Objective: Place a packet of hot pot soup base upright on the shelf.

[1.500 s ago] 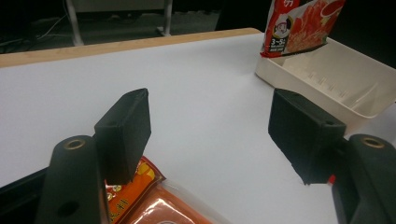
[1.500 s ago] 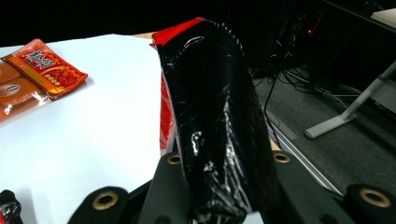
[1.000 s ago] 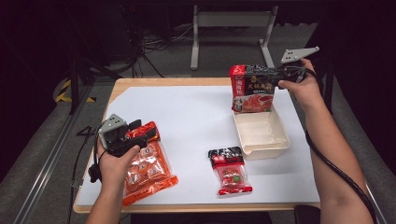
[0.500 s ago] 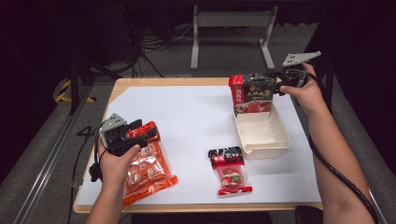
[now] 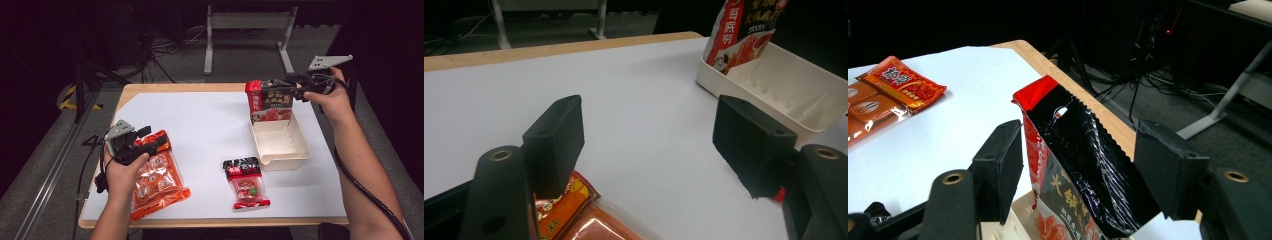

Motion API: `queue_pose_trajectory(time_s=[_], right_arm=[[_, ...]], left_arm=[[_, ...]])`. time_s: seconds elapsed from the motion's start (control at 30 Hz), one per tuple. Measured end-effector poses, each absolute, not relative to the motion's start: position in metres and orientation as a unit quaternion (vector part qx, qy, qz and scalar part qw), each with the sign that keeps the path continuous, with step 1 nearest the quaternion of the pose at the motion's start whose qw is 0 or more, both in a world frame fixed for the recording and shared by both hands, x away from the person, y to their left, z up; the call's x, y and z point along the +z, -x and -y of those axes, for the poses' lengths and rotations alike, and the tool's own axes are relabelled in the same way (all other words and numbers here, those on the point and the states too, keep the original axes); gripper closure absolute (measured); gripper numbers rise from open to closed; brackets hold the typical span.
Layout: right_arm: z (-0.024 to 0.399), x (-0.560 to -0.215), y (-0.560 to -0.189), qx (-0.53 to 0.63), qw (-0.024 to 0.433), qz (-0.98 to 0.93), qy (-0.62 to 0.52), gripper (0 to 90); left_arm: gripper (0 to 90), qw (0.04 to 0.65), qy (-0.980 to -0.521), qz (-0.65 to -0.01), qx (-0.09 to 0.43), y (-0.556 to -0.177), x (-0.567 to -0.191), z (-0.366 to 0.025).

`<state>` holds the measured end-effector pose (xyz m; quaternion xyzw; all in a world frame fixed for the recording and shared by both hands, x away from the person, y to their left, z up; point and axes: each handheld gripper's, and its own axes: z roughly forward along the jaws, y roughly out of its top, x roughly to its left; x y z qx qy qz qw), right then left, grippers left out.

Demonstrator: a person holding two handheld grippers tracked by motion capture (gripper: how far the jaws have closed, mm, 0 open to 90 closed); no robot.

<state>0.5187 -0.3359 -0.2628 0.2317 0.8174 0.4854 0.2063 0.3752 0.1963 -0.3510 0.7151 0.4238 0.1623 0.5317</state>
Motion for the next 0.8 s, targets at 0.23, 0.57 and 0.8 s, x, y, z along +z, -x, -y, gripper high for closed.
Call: queue_pose_trajectory(time_s=[0.23, 0.57, 0.8], right_arm=[[0.337, -0.252, -0.503, 0.497, 0.224, -0.805, -0.236, 31.4], [0.339, -0.242, -0.477, 0.518, 0.233, -0.775, -0.278, 28.1], [0.334, -0.242, -0.459, 0.522, 0.228, -0.772, -0.283, 27.2]], left_arm=[[28.7, 0.525, -0.717, -0.426, 0.171, -0.377, -0.347, -0.202], [26.8, 0.505, -0.724, -0.431, 0.190, -0.380, -0.344, -0.214], [26.9, 0.490, -0.735, -0.428, 0.193, -0.379, -0.344, -0.226]])
